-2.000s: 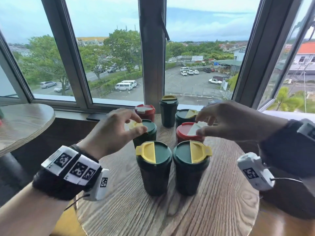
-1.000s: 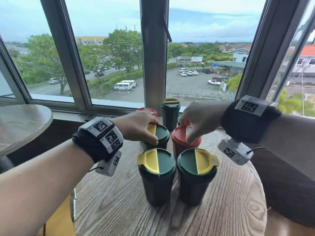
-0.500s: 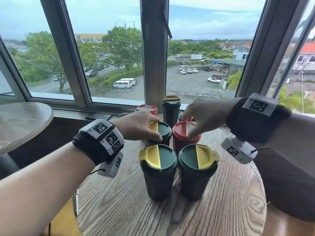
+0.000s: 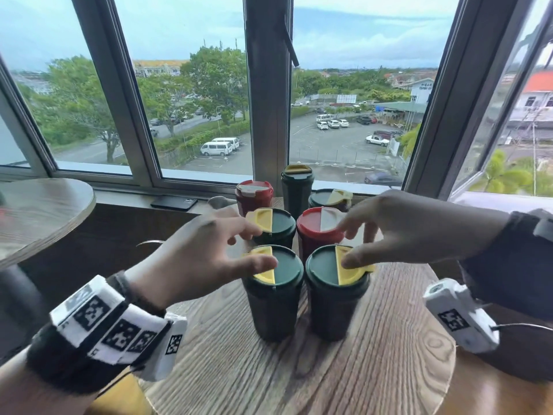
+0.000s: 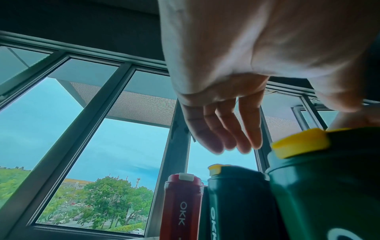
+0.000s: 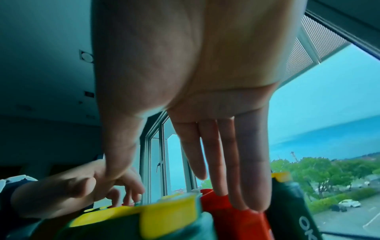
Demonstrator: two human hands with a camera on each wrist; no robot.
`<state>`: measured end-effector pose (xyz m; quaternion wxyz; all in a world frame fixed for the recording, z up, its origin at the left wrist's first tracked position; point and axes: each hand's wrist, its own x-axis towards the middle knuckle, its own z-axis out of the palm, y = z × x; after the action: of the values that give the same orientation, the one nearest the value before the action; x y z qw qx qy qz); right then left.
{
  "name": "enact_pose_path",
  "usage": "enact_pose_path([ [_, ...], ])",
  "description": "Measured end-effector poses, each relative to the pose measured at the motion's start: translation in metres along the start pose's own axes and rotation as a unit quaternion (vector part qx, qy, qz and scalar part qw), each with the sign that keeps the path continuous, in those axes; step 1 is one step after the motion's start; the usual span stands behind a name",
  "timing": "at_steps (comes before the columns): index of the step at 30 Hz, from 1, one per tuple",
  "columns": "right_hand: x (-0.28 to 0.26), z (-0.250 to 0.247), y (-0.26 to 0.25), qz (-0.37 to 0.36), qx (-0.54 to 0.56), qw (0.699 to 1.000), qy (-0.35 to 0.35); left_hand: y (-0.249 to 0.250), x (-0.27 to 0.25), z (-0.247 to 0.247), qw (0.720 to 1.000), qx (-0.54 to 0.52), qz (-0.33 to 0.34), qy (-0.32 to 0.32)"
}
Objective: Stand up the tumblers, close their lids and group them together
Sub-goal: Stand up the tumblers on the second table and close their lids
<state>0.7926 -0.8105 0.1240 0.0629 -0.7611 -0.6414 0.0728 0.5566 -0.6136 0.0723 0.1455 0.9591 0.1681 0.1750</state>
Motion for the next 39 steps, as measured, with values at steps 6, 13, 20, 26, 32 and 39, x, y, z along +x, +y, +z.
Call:
enact_pose_path([
  [6,-0.008,0.021,-0.022,0.007,-0.077,0.997,-0.018,0.016,-0.005,0.01,0.996,0.051,-0.033,-0.062],
  [13,-0.009,0.026,-0.024,0.017,-0.043,0.999,0.001,0.02,-0.005,0.014,0.993,0.092,-0.044,-0.058],
  [20,-0.01,0.034,-0.015,0.028,-0.034,0.999,0.027,0.023,-0.003,0.017,0.997,0.031,-0.054,-0.035],
  [26,-0.01,0.031,-0.013,0.019,-0.026,0.999,0.028,0.021,-0.001,0.019,0.999,0.017,-0.046,-0.023],
  [32,-0.006,0.033,-0.014,0.004,-0.015,0.999,0.047,0.014,0.0,0.023,0.999,-0.004,-0.048,-0.007],
  [39,-0.001,0.033,-0.006,-0.006,-0.017,0.999,0.049,0.002,0.002,0.026,1.0,0.0,-0.022,-0.01],
])
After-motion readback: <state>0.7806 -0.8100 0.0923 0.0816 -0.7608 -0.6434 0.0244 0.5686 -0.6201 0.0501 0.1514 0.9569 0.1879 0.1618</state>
